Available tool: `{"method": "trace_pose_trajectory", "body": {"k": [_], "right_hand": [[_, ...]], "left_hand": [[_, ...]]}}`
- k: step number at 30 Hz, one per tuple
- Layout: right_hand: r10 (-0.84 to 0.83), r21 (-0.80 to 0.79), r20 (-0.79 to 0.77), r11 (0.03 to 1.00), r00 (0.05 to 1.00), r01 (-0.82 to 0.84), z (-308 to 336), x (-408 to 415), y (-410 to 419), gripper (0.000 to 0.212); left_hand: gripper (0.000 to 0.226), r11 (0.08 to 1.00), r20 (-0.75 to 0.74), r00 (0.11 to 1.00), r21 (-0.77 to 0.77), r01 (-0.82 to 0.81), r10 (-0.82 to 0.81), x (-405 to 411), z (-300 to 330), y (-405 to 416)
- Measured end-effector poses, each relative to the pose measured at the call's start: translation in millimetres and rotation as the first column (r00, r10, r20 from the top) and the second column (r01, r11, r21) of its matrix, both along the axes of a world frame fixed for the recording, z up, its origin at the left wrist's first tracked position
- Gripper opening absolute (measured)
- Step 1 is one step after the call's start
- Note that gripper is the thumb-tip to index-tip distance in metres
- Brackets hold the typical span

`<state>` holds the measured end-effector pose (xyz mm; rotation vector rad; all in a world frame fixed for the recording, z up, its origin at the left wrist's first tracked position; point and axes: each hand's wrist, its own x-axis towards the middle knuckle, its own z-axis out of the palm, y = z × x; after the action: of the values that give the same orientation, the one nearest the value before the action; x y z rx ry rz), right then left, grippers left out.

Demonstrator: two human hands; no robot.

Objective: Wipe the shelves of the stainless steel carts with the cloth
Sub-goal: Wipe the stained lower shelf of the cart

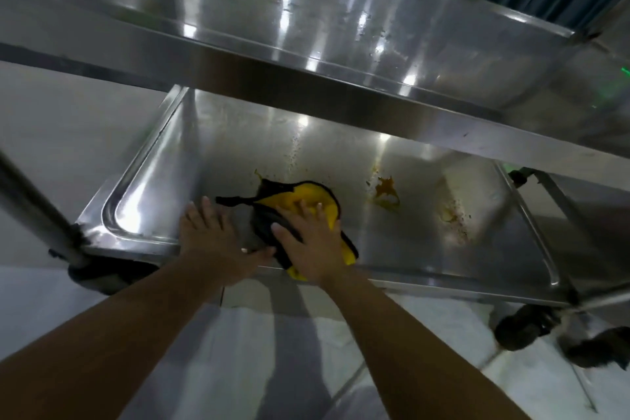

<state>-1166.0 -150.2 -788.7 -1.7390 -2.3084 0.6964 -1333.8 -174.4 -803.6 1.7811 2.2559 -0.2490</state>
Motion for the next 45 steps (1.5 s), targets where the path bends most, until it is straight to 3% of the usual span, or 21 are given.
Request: {"method": "trace_pose_trajectory", "body": {"k": [4, 8, 12, 15, 18, 22, 27, 30, 32, 36, 40, 43, 45], "right_hand": [[0.047, -0.024, -0.017, 0.999, 0.999, -0.047, -3.7, -17.1, 2.1, 0.050], [-0.071, 0.020, -0.053, 0.997, 0.996, 0.072, -3.6, 37.0, -0.9, 0.047], [-0.349, -0.064, -0.222, 0.937, 0.910, 0.344, 5.1, 107.3, -8.9, 0.044], [-0.425, -0.061, -0.114, 0.905, 0.898, 0.421, 8.3, 119.4, -7.8, 0.052], [-0.376, -0.036, 0.034, 0.925, 0.926, 0.377, 9.3, 92.5, -3.1, 0.054], [-0.203, -0.023, 0.095, 0.978, 0.975, 0.206, 6.8, 26.1, 2.9, 0.053], [0.042, -0.065, 0.018, 0.997, 0.999, -0.041, 2.2, -89.4, 17.4, 0.056], [0.042, -0.058, -0.018, 0.997, 0.999, -0.043, -0.9, -119.6, 24.1, 0.056], [0.048, -0.019, 0.041, 0.999, 0.998, -0.047, -6.1, -105.6, 25.9, 0.053], [-0.093, 0.021, 0.094, 0.996, 0.991, 0.091, -14.0, -37.8, 21.3, 0.051], [-0.298, -0.011, 0.069, 0.954, 0.952, 0.299, -11.1, 40.1, 18.6, 0.052], [-0.436, -0.035, 0.085, 0.897, 0.896, 0.440, -4.5, 82.7, 16.4, 0.055], [-0.465, -0.063, 0.005, 0.883, 0.885, 0.464, -0.5, 87.6, 17.8, 0.056]], "left_hand": [[0.111, 0.986, 0.064, 0.993, 0.140, 0.085, -0.095, -18.2, 3.9, -13.1], [0.137, 0.965, -0.052, 0.986, 0.204, 0.164, -0.156, -44.8, 15.3, -11.3], [0.136, 0.998, 0.007, 0.999, 0.057, 0.032, -0.033, -72.2, 6.2, -4.3], [0.143, 0.999, 0.084, 0.996, -0.038, -0.008, 0.012, -73.2, -0.7, -2.9], [0.145, 0.998, 0.119, 0.993, -0.058, 0.003, 0.004, -76.7, -2.2, -1.0], [0.152, 0.998, 0.155, 0.988, -0.061, 0.015, -0.005, -80.9, -4.7, 0.9], [0.160, 1.000, 0.208, 0.978, 0.009, 0.017, -0.019, -86.2, -10.1, -2.0], [0.157, 0.991, 0.256, 0.967, 0.131, -0.017, -0.017, -87.0, -11.8, -2.2], [0.158, 0.993, 0.242, 0.970, 0.115, 0.009, -0.037, -87.4, -12.3, -2.3], [0.157, 0.996, 0.248, 0.968, 0.090, 0.013, -0.035, -83.8, -10.0, -0.5], [0.140, 0.990, 0.301, 0.953, 0.142, -0.001, -0.043, -68.4, -3.0, 9.1], [0.134, 0.992, 0.204, 0.974, 0.092, 0.085, -0.103, -53.5, -2.1, 6.5], [0.135, 0.993, 0.142, 0.983, 0.060, 0.106, -0.113, -47.7, -3.2, 4.3]]}}
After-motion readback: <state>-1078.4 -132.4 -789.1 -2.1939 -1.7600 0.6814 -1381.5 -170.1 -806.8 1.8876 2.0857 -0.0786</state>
